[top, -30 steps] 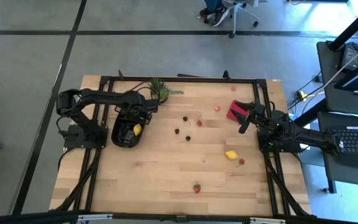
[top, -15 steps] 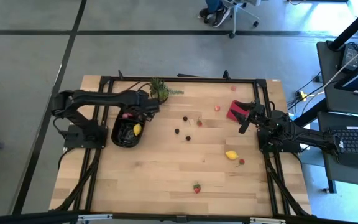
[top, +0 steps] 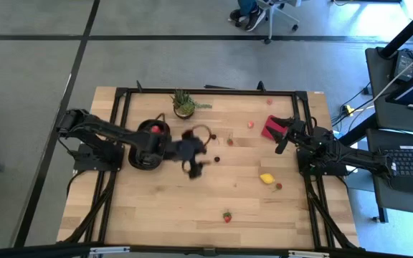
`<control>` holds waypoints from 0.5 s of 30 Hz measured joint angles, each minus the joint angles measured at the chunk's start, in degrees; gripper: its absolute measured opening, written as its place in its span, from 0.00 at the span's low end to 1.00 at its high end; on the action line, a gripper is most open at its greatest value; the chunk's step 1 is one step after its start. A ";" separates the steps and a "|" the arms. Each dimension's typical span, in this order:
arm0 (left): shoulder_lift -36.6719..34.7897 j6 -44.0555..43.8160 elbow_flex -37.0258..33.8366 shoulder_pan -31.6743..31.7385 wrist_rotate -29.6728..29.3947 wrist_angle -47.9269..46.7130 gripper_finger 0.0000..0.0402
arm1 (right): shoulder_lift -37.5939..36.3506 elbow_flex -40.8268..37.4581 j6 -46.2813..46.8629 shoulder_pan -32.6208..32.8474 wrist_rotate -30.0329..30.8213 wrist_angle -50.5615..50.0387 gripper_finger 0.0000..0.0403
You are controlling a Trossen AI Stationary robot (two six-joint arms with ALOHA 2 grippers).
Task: Pick and placing Produce into tupperware
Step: Put the red strawberry into the black container
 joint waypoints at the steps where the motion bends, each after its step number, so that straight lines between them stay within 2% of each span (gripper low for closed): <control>1: 0.70 1.32 -0.72 -1.49 1.25 4.87 0.75 | 0.01 0.00 0.00 0.01 0.00 -0.01 0.58; 3: 2.70 5.04 -1.89 -4.02 2.19 13.91 0.75 | 0.01 0.00 0.00 -0.01 -0.02 0.20 0.58; 8: 9.98 13.28 -2.87 -8.36 1.85 26.50 0.73 | 0.01 0.00 0.24 -0.01 -0.01 0.65 0.58; 15: 22.14 14.51 -2.63 -8.76 8.40 44.48 0.73 | 0.01 0.00 1.70 -0.01 -0.01 0.56 0.58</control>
